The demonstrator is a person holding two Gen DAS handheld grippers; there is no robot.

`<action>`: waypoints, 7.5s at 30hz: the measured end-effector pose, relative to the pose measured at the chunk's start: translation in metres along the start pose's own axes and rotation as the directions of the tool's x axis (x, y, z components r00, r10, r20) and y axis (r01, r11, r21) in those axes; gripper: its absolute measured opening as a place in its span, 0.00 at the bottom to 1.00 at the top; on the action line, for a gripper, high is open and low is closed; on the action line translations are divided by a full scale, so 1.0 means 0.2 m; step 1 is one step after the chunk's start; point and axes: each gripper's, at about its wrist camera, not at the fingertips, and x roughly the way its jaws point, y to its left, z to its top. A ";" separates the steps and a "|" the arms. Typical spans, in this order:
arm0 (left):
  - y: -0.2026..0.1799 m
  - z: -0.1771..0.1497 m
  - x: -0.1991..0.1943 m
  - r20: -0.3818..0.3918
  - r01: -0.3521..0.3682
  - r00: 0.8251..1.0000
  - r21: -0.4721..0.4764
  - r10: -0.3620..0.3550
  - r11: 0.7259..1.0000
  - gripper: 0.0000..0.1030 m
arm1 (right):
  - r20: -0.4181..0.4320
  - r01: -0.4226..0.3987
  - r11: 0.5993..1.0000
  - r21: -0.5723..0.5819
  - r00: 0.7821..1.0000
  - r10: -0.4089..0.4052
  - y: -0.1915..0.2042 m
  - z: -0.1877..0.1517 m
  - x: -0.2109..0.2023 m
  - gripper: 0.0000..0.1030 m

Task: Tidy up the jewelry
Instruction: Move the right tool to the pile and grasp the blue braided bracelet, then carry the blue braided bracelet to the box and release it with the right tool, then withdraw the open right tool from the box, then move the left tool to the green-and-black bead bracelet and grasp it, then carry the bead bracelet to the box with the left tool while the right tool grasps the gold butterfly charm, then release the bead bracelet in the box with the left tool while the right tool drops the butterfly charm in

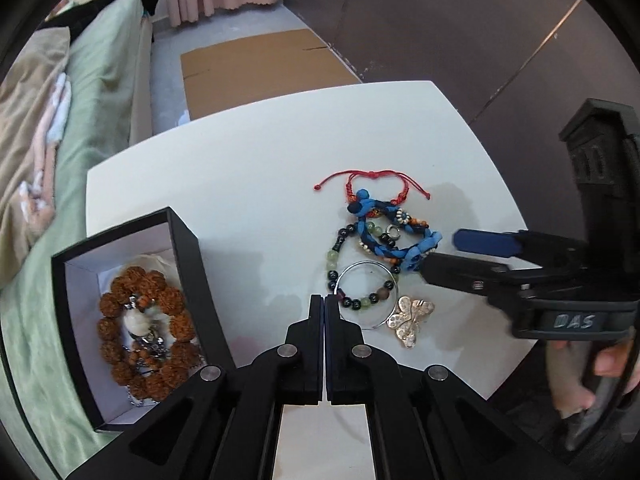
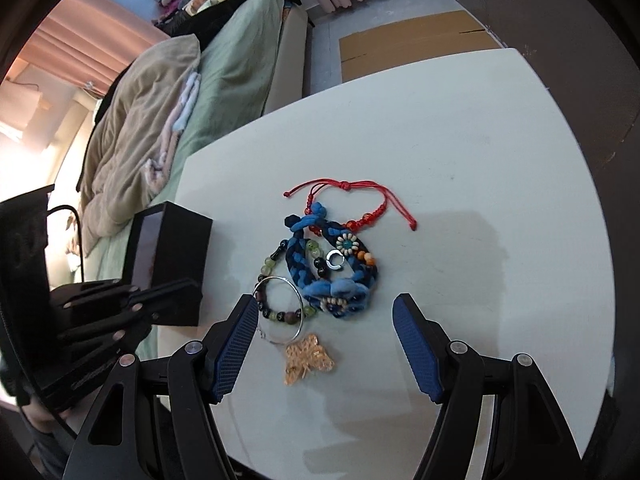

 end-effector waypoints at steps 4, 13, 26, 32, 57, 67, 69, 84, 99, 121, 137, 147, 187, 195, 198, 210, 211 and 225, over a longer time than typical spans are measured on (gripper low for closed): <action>0.01 0.01 0.03 -0.022 0.016 1.000 -0.030 -0.017 0.999 0.00 | -0.016 0.057 0.998 -0.023 0.998 -0.058 0.02 0.01 0.08 0.46; -0.07 0.04 0.11 -0.031 0.012 0.999 0.002 -0.012 1.000 0.51 | 0.065 0.023 1.000 0.016 0.998 -0.024 -0.09 0.02 -0.09 0.28; -0.13 0.01 0.24 -0.075 -0.059 0.995 0.070 0.064 0.996 0.05 | 0.120 0.002 0.998 0.067 0.993 -0.010 -0.22 0.02 -0.23 0.28; -0.11 -0.02 0.23 -0.070 -0.058 0.996 0.080 0.063 0.995 0.01 | 0.126 -0.014 0.999 0.049 0.992 0.007 -0.17 0.02 -0.24 0.28; 0.38 -0.09 -0.43 0.149 -0.125 0.978 -0.124 0.143 0.984 0.01 | 0.253 -0.257 0.965 -0.042 0.932 0.260 0.44 0.10 -0.32 0.28; 0.55 -0.15 -0.47 0.154 0.003 0.988 -0.206 0.030 0.979 0.10 | 0.217 -0.337 0.937 -0.087 0.912 0.348 0.65 0.10 -0.20 0.28; 0.59 -0.17 -0.49 0.164 -0.003 0.986 -0.228 0.042 0.974 0.31 | 0.203 -0.356 0.930 -0.094 0.907 0.368 0.68 0.10 -0.17 0.28; 0.74 -0.30 -0.65 0.243 -0.015 0.966 -0.286 0.087 0.958 0.63 | 0.038 -0.318 0.945 -0.084 0.946 0.321 0.81 0.07 0.07 0.69; 0.43 -0.19 -0.61 0.240 -0.021 0.970 -0.117 0.049 0.993 0.63 | 0.123 -0.144 0.985 -0.093 0.980 0.155 0.44 0.03 -0.25 0.69; -0.06 0.08 -0.09 0.075 -0.040 0.996 0.054 0.036 0.998 0.61 | 0.136 -0.009 1.000 0.028 0.991 0.005 -0.17 -0.06 -0.44 0.69; -0.11 0.08 0.26 -0.056 -0.112 0.992 0.062 0.116 0.992 0.07 | 0.109 0.023 0.998 0.066 0.994 -0.030 -0.30 -0.07 -0.43 0.69; -0.08 0.03 0.07 -0.002 -0.064 0.998 0.029 0.064 0.998 0.07 | 0.002 0.021 1.000 -0.001 1.000 -0.021 -0.16 -0.09 -0.21 0.69; 0.36 -0.12 -0.57 0.197 -0.067 0.977 -0.107 0.087 0.992 0.07 | 0.068 0.236 0.927 -0.290 0.972 -0.226 0.34 -0.12 -0.10 0.39; 0.50 -0.16 -0.43 0.083 -0.090 0.991 -0.184 0.107 0.979 0.08 | 0.095 0.128 0.946 -0.297 0.990 -0.104 0.53 -0.03 -0.14 0.39; 0.53 -0.19 -0.44 0.075 -0.080 0.993 -0.195 0.097 0.978 0.18 | 0.095 0.081 0.951 -0.297 0.994 -0.055 0.62 0.00 -0.10 0.39; 0.69 -0.28 -0.65 0.157 -0.097 0.977 -0.268 0.142 0.959 0.54 | 0.062 -0.106 0.968 -0.229 0.991 0.123 0.80 0.10 0.06 0.40; 0.70 -0.29 -0.66 0.158 -0.100 0.977 -0.270 0.146 0.958 0.54 | 0.061 -0.114 0.968 -0.224 0.990 0.130 0.82 0.11 0.07 0.40; 0.68 -0.32 -0.76 0.198 -0.132 0.963 -0.253 0.185 0.958 0.54 | 0.118 -0.047 0.990 -0.131 0.991 0.063 0.69 0.14 0.00 0.72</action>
